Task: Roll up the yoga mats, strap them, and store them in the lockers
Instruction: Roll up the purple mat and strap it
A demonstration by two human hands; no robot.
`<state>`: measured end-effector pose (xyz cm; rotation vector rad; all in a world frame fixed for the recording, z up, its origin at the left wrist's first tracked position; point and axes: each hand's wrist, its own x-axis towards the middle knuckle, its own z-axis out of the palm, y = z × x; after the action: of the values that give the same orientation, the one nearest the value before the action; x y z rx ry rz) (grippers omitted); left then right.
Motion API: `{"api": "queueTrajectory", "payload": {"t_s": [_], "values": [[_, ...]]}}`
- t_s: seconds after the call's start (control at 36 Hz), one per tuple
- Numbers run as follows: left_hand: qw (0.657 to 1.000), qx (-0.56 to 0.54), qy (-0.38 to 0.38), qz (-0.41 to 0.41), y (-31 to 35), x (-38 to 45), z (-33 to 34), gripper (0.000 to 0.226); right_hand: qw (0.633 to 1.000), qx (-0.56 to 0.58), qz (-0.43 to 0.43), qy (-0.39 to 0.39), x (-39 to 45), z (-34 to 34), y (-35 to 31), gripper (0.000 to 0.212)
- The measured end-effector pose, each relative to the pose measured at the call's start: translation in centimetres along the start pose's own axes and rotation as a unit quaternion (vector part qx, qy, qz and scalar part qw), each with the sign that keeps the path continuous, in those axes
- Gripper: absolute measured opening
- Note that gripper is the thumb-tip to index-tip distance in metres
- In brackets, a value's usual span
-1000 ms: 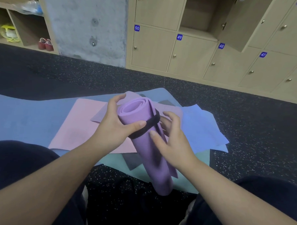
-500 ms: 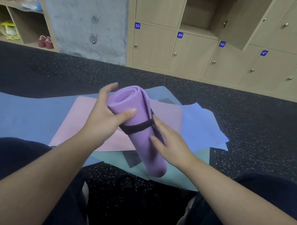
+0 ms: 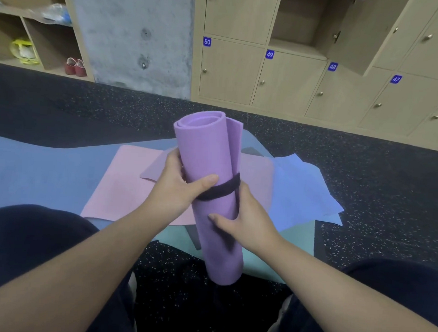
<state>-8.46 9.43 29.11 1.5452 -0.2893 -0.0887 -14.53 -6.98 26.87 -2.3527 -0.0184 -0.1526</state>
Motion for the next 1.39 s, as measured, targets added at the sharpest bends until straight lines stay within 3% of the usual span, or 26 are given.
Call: {"api": "queueTrajectory", "payload": {"t_s": [0.19,0.33,0.47,0.58,0.67,0.75,0.83,0.92,1.06,1.28,1.39], "values": [[0.999,0.042,0.004,-0.008,-0.5,0.0,0.5,0.101,0.999,0.008,0.033,0.036,0.3,-0.4,-0.7,0.078],[0.999,0.015,0.014,-0.026,-0.6,0.0,0.7,0.084,0.999,0.003,0.029,0.041,0.4,-0.7,-0.8,0.074],[0.998,-0.015,0.053,-0.020,-0.1,0.3,0.5,0.067,0.999,0.041,0.023,-0.011,0.4,-0.4,-0.6,0.097],[0.995,-0.046,0.092,-0.002,0.4,0.8,-0.1,0.078,0.998,0.002,0.044,-0.052,0.3,-0.2,-0.1,0.115],[0.992,-0.023,0.116,0.041,0.5,0.8,-0.5,0.092,0.996,-0.041,0.055,-0.052,0.2,0.0,0.0,0.100],[0.973,0.095,0.174,0.119,0.6,0.4,-0.6,0.103,0.995,-0.076,0.054,-0.043,0.1,0.1,-0.3,0.091],[0.907,0.300,0.213,0.204,0.6,0.0,-1.0,0.080,0.992,-0.110,0.054,-0.036,0.1,0.2,-0.5,0.087],[0.859,0.419,0.184,0.229,0.2,0.1,-0.8,0.047,0.990,-0.133,0.049,-0.027,0.0,0.4,-0.6,0.082],[0.857,0.464,0.129,0.187,-0.2,0.3,-0.7,0.031,0.982,-0.184,0.023,-0.028,0.0,0.7,-0.5,0.085],[0.863,0.452,0.197,0.112,-0.2,0.0,-0.1,0.013,0.958,-0.283,-0.040,-0.023,-0.3,1.2,-0.9,0.085],[0.865,0.461,0.163,0.111,0.1,-0.8,0.7,0.007,0.954,-0.296,-0.053,-0.009,0.0,1.1,-0.9,0.085]]}}
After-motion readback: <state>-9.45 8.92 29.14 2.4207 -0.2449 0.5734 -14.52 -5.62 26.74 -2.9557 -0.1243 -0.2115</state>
